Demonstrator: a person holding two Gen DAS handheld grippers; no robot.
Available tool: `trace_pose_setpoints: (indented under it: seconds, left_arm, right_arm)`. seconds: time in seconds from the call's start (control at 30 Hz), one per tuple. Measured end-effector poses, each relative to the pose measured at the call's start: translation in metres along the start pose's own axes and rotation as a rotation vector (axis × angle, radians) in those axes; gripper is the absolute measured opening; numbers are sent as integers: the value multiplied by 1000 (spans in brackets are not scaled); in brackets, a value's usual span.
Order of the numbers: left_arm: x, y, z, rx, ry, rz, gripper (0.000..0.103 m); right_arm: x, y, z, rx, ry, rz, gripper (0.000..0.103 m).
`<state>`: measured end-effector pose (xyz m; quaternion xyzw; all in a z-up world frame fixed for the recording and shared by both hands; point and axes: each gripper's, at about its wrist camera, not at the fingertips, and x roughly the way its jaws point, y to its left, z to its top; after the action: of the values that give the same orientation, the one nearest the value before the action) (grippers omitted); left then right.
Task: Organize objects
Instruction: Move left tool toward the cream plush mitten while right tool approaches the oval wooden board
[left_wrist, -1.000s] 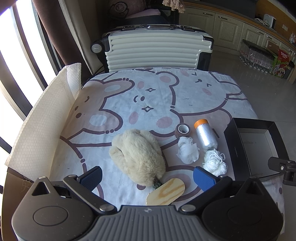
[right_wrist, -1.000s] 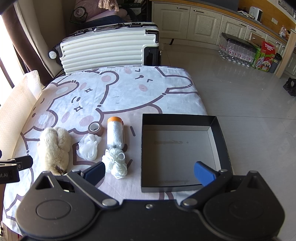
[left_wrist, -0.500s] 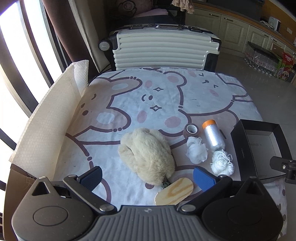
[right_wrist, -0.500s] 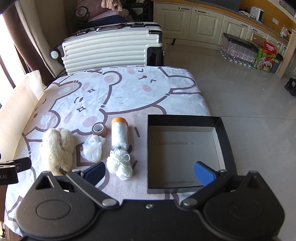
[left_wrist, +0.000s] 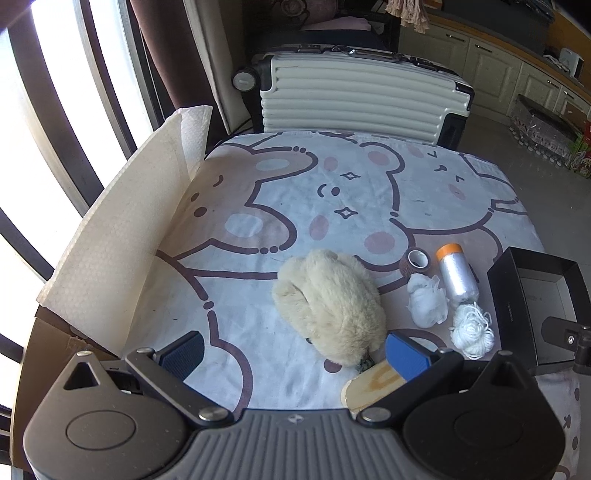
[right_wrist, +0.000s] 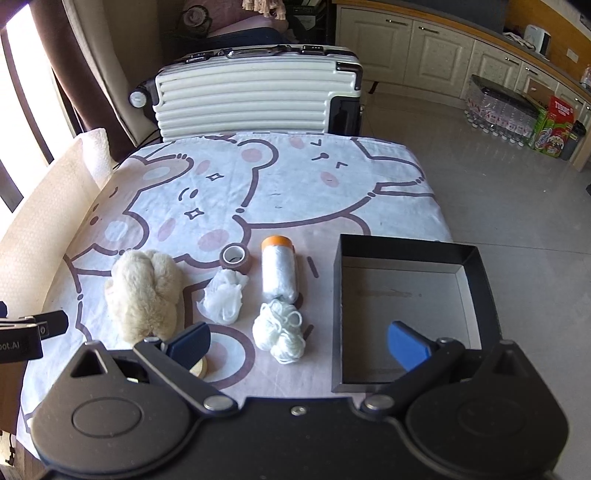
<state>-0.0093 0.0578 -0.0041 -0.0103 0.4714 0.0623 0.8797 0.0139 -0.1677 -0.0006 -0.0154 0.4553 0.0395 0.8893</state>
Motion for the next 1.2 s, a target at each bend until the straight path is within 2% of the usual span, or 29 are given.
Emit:
trace_pose_setpoints:
  seconds: [0.87,1.03,1.2]
  left_arm:
    - [5,33,1,-71,-2,50,103]
    - [6,36,4,-108,-23,26,103]
    - [19,31,8,-127,9,-23,103]
  right_arm:
    - [13,36,6,-42,-1,64,103]
    - [18,35,7,-44,-5,78,103]
    - [25,35,7,-61,-10,97,103]
